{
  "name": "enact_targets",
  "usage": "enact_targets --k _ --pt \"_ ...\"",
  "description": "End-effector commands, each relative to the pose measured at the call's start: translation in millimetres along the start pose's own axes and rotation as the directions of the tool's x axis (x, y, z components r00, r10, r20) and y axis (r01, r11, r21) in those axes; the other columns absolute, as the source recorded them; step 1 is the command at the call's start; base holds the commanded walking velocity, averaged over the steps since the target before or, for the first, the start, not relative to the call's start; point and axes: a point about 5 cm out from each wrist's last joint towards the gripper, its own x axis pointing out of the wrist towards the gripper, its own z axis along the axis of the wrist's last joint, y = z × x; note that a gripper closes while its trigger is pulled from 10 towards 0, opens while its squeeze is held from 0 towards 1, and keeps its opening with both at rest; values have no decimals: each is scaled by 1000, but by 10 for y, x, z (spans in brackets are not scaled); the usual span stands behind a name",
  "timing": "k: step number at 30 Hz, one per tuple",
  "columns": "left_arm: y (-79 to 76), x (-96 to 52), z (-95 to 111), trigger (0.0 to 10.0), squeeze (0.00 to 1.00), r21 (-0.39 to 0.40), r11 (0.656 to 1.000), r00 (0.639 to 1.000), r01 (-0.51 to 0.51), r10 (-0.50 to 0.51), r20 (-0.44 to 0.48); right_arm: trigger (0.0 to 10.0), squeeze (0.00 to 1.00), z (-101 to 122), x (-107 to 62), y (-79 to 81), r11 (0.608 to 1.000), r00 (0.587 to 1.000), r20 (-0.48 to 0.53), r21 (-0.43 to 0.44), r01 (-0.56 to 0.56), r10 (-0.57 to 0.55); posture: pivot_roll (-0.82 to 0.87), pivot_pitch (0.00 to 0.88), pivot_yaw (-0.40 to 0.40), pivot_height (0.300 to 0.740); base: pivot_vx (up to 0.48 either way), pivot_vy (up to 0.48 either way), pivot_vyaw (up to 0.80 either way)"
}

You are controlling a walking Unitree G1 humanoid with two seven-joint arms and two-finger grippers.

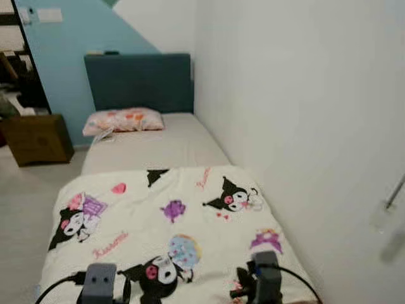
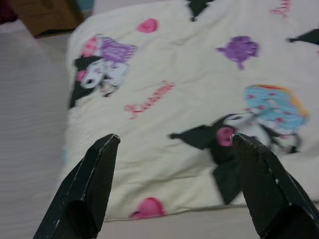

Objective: Clean up the room

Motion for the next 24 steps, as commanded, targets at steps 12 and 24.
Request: enact_targets --k 12,24 --pt "-56 -17 -36 10000 0 34 999 999 39 -38 -29 10000 0 -70 -32 -58 1000 999 -29 13 25 -24 -44 112 4 740 0 0 0" --pt "-87 -42 -238 10000 0 85 994 983 67 -51 -176 10000 0 -27 24 -72 1000 999 -40 21 2 -1 -45 115 -2 730 0 0 0"
